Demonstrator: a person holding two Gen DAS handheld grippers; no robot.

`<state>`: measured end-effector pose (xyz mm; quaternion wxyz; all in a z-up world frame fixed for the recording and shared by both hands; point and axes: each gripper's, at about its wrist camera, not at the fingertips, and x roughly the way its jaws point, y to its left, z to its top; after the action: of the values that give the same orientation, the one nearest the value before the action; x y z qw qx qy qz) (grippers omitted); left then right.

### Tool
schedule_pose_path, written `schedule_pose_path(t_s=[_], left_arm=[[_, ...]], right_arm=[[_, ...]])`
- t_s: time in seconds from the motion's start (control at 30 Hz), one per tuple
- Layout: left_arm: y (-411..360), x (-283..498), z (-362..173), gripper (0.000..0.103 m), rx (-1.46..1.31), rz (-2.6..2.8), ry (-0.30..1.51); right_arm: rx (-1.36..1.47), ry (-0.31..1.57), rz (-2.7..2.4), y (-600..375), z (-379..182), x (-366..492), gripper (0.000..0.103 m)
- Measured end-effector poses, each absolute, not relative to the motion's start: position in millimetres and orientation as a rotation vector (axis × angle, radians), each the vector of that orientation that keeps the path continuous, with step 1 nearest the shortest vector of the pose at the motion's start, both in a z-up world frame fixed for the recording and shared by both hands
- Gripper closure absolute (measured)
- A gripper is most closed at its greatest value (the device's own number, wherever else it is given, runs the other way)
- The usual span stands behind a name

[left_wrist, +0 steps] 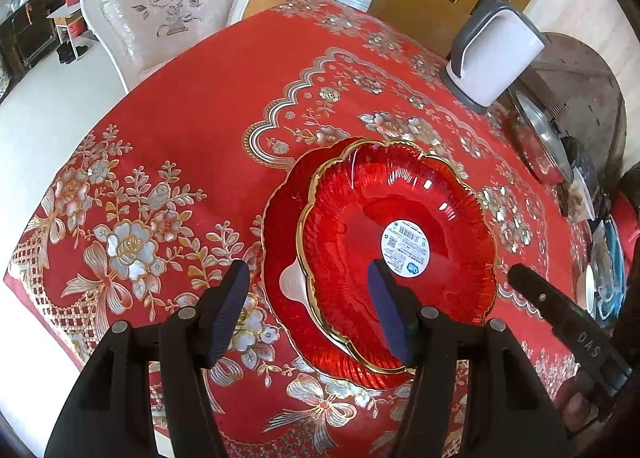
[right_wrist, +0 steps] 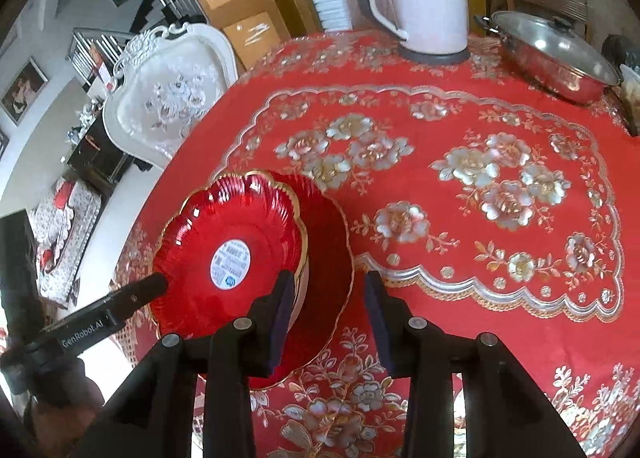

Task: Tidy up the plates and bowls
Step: 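Move the left gripper to the white bowl beside the steel cup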

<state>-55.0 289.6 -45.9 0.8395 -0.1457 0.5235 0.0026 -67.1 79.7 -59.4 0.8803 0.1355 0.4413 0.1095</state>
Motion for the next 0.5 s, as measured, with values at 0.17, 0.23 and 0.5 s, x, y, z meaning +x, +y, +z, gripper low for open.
schedule_pose_path(t_s=[0.17, 0.23, 0.5], left_arm=[[288, -52, -45, 0.043, -0.316, 0.008, 1.106], [284, -49, -41, 0.043, -0.316, 0.0, 1.093], [233, -33, 4, 0.026, -0.26, -0.079, 0.933]], right_arm=[[0.305, 0.903, 0.202, 67, -58, -70, 0.065], [0.314, 0.899, 0.184, 60, -56, -71, 0.065], [0.384, 0.855, 0.052, -4, -51, -94, 0.054]])
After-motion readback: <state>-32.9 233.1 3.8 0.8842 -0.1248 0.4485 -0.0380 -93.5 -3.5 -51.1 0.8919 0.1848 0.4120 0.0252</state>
